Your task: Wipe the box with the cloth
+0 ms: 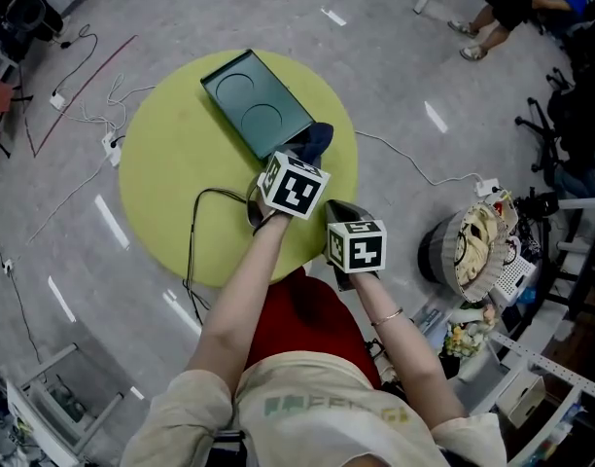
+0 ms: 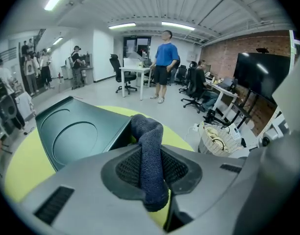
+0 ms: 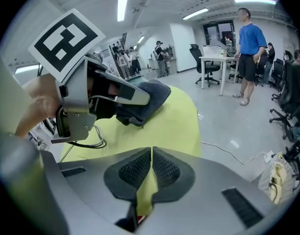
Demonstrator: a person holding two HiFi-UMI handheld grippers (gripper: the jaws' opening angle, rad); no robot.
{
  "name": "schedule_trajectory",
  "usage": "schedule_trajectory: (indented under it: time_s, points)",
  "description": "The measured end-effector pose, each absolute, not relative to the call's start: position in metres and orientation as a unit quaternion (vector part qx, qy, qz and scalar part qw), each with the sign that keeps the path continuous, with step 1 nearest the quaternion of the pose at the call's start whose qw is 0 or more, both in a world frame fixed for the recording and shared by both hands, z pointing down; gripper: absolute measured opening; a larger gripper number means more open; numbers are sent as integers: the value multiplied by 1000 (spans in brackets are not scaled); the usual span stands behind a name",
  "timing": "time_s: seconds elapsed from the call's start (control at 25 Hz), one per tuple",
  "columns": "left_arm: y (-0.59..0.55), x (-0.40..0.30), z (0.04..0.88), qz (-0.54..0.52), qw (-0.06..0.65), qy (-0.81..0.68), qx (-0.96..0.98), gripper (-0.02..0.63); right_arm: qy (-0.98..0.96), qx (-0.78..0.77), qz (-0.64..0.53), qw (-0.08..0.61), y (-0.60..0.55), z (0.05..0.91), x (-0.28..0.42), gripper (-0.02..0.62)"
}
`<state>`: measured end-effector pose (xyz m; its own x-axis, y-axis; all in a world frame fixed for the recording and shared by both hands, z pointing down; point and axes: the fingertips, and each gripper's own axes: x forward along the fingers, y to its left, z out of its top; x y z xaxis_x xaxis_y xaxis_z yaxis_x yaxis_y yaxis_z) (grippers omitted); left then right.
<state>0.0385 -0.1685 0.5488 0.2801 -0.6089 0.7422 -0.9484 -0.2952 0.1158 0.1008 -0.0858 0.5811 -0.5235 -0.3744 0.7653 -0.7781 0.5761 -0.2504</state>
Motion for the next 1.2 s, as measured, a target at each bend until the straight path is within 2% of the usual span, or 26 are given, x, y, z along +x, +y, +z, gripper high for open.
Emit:
schedule_trajectory:
  time_s: [1.2]
  points:
    - [-81, -40, 561, 249, 329, -616, 671, 84, -844, 301, 268, 354, -58, 580, 60, 40]
